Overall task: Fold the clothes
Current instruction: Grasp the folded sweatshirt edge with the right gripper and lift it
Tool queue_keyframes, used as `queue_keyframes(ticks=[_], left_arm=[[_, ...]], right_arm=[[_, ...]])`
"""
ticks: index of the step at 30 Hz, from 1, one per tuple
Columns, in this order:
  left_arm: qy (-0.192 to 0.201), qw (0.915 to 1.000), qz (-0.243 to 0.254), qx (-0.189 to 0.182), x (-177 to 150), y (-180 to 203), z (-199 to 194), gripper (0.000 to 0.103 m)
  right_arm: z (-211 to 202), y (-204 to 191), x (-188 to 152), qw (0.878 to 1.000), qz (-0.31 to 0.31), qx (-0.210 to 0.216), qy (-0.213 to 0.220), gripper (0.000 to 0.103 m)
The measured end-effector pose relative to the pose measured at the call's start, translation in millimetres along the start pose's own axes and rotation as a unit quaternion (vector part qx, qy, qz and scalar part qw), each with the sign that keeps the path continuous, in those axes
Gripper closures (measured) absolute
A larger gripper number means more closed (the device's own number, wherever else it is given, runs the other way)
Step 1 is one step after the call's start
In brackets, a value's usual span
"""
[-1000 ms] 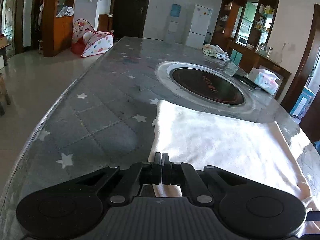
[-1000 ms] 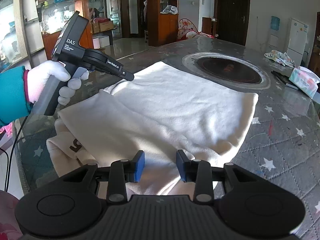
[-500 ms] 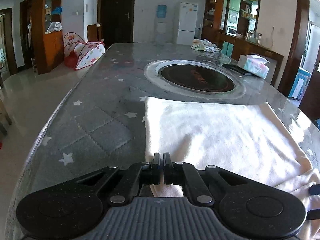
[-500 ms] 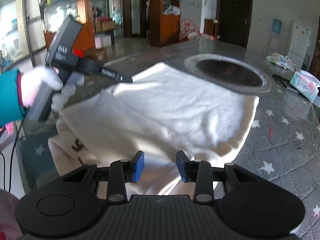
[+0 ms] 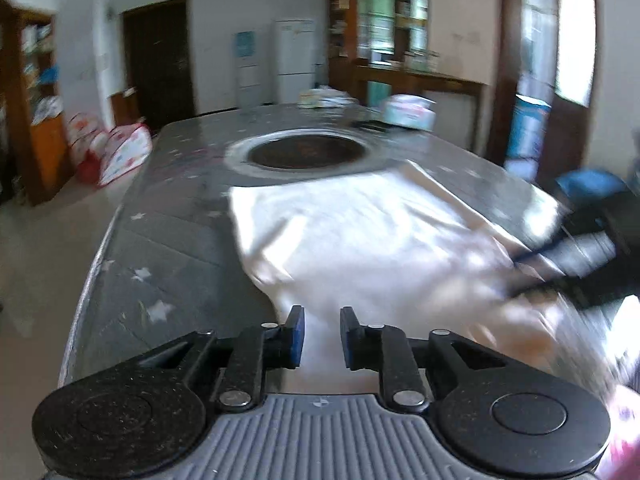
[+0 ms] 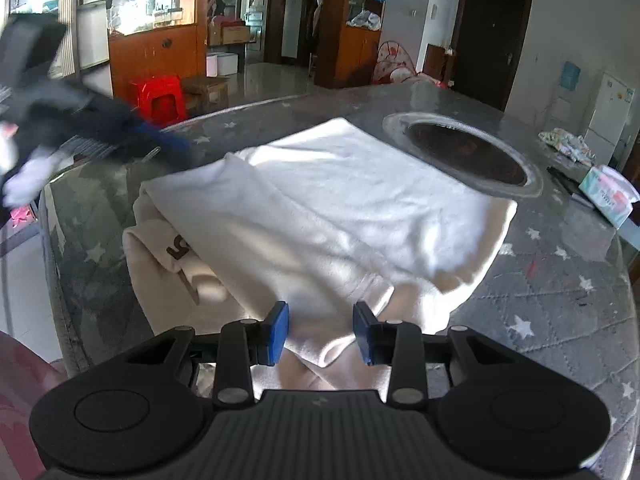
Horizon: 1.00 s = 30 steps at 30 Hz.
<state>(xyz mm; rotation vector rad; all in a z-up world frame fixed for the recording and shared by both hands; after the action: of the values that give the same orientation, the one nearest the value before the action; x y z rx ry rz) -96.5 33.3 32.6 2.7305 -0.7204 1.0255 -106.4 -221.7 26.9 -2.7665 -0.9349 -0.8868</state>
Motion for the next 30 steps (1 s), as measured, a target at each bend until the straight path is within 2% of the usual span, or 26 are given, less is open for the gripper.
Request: queue_keyframes(ticks=[5,9,15,18,24,26,28,29,30], left_arm=[[-0.005,0.9966,0.082,0.002,-22.5,31.9,-11.6,0.081],[0.005,0.9899,0.141,0.013,-30.1,51.1,-9.0,0.072],[0.023,0.9724,0.231,0.027,-38.6,80.8,5.9,0.071],[0.034,0.9673,0.249,0.036,-39.8,87.5,9.0,0.071],[0.050,0.9645,0.258,0.029,-35.4,90.8,11.2,0.073],[0.056,0.9626,0.264,0.027,-34.8,91.8,11.4,0.078],[0.058,0.9619,0.267,0.018,-34.2,92.3,12.1,0.083],[0.058,0.9617,0.268,0.014,-33.8,92.4,12.5,0.089],[0.057,0.9630,0.263,0.010,-32.1,91.0,13.8,0.091]], right_arm=[[4.5,-3.7,-4.1,1.000,-0.014,-0.008,-0.007,0.068],[-2.5,-4.1,-7.2,1.000,-0.015,-0.014,-0.006,0.068],[-15.8,-6.8,-13.2,0.999,-0.024,-0.025,-0.007,0.065],[-22.4,-9.3,-16.0,0.999,-0.035,-0.028,-0.007,0.060],[-27.6,-20.2,-23.6,0.996,-0.080,-0.042,-0.013,0.055],[-29.0,-25.4,-26.7,0.994,-0.099,-0.043,-0.015,0.052],[-30.3,-30.9,-29.5,0.992,-0.119,-0.045,-0.015,0.041],[-31.1,-34.0,-30.9,0.990,-0.130,-0.046,-0.014,0.041],[-31.9,-37.0,-32.1,0.989,-0.141,-0.048,-0.013,0.041]])
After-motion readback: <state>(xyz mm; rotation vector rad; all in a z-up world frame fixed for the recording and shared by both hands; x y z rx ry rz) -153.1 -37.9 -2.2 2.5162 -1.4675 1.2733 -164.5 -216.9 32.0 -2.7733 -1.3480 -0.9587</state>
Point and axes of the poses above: each gripper's, at about its wrist camera, not at the fingertips, and z roughly the way its jaws point, y to its right, x to its top, the point moved 2 cm from there along z, roughly the way its jaws point, and after that the axes turned 13 degrees about -y, right-handed, at the moved point
